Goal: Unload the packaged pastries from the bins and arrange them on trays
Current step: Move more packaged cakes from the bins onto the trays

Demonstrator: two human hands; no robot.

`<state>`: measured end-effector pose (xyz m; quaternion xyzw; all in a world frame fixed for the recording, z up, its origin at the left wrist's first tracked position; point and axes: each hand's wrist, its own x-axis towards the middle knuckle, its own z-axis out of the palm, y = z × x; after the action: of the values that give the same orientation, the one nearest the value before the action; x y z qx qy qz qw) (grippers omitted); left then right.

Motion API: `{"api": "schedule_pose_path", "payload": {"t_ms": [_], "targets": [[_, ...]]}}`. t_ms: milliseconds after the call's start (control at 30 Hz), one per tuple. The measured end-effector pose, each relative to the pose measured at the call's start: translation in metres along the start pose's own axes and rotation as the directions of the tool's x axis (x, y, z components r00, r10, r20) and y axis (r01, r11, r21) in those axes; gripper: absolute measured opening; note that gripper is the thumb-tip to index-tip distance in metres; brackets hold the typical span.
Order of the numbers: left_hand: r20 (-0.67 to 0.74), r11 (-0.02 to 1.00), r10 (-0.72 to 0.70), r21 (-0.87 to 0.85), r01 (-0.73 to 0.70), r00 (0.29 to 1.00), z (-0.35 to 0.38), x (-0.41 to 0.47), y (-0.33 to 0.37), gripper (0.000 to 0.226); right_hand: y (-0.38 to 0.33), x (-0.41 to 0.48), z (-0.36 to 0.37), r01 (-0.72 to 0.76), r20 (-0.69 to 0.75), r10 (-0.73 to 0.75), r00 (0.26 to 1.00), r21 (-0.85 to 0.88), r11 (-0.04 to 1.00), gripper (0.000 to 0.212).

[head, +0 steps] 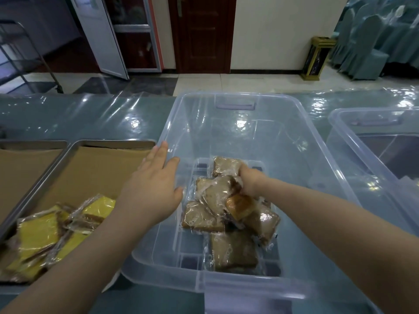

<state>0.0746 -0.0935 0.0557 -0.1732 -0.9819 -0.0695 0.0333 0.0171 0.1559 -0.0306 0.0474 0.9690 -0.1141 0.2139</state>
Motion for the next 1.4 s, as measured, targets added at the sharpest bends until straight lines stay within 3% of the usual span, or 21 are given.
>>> {"api": "schedule_pose_path", "payload": {"t_ms": [33,100,200,333,467,567,667,733,833,900,1000,1100,1200,1300,1400], "targets": [[-0.01,1.0,0.002,0.018,-0.002,1.0,0.001,-0.001,0.0,0.064,0.004,0.006,0.0,-0.02,0.032,0.02,0.999,0.004,1.0,0.064],[-0.033,0.995,0.026,0.094,-0.023,0.999,0.002,-0.001,0.002,0.063,0.008,0.014,-0.002,-0.018,0.078,0.022,0.997,-0.052,0.998,0.051],[-0.019,0.951,0.097,0.296,-0.087,0.995,0.001,0.004,0.005,0.058,0.016,0.022,-0.002,0.009,0.065,0.003,0.998,-0.185,0.983,0.047],[0.169,0.918,0.16,0.336,-0.209,0.973,0.011,0.038,0.036,0.058,0.023,0.027,0.007,-0.006,0.155,0.012,0.988,-0.036,0.999,0.056],[0.424,0.946,0.212,0.138,-0.294,0.881,0.05,0.091,0.076,0.059,0.02,0.027,0.012,0.02,0.19,0.006,0.982,-0.136,0.991,0.053],[0.64,0.966,0.105,0.117,-0.232,0.761,0.094,0.119,0.08,0.066,0.025,0.027,0.028,0.046,0.18,-0.029,0.983,-0.09,0.995,0.054],[0.736,0.98,0.03,0.112,-0.165,0.677,0.127,0.137,0.073,0.061,0.03,0.021,0.044,0.024,0.181,-0.023,0.983,-0.003,1.0,0.06],[0.721,0.979,0.047,0.104,-0.175,0.691,0.136,0.147,0.065,0.061,0.033,0.02,0.047,0.02,0.179,-0.026,0.983,0.035,0.999,0.063],[0.69,0.984,0.034,0.105,-0.147,0.723,0.14,0.153,0.045,0.097,0.036,0.022,0.046,0.015,0.145,-0.033,0.989,0.124,0.992,0.075],[0.67,0.988,0.037,0.085,-0.126,0.741,0.143,0.15,0.036,0.107,0.037,0.027,0.04,0.029,0.087,-0.042,0.995,0.145,0.989,0.081],[0.649,0.973,0.026,0.159,-0.17,0.76,0.147,0.145,0.036,0.112,0.037,0.032,0.028,0.067,0.029,-0.067,0.997,0.02,0.998,0.089],[0.615,0.958,-0.062,0.258,-0.127,0.786,0.147,0.144,0.041,0.12,0.034,0.033,0.022,0.062,0.074,-0.059,0.996,-0.042,0.997,0.093],[0.592,0.948,-0.101,0.301,-0.103,0.8,0.148,0.143,0.044,0.11,0.029,0.029,0.022,0.046,0.08,-0.039,0.996,-0.085,0.995,0.073],[0.558,0.946,-0.063,0.298,-0.129,0.827,0.14,0.151,0.051,0.078,0.026,0.028,0.018,0.041,0.01,-0.04,0.999,-0.104,0.994,0.041],[0.475,0.987,-0.053,0.161,-0.028,0.878,0.127,0.166,0.053,0.052,0.03,0.031,0.007,0.0,-0.129,-0.018,0.992,-0.137,0.991,0.024]]}}
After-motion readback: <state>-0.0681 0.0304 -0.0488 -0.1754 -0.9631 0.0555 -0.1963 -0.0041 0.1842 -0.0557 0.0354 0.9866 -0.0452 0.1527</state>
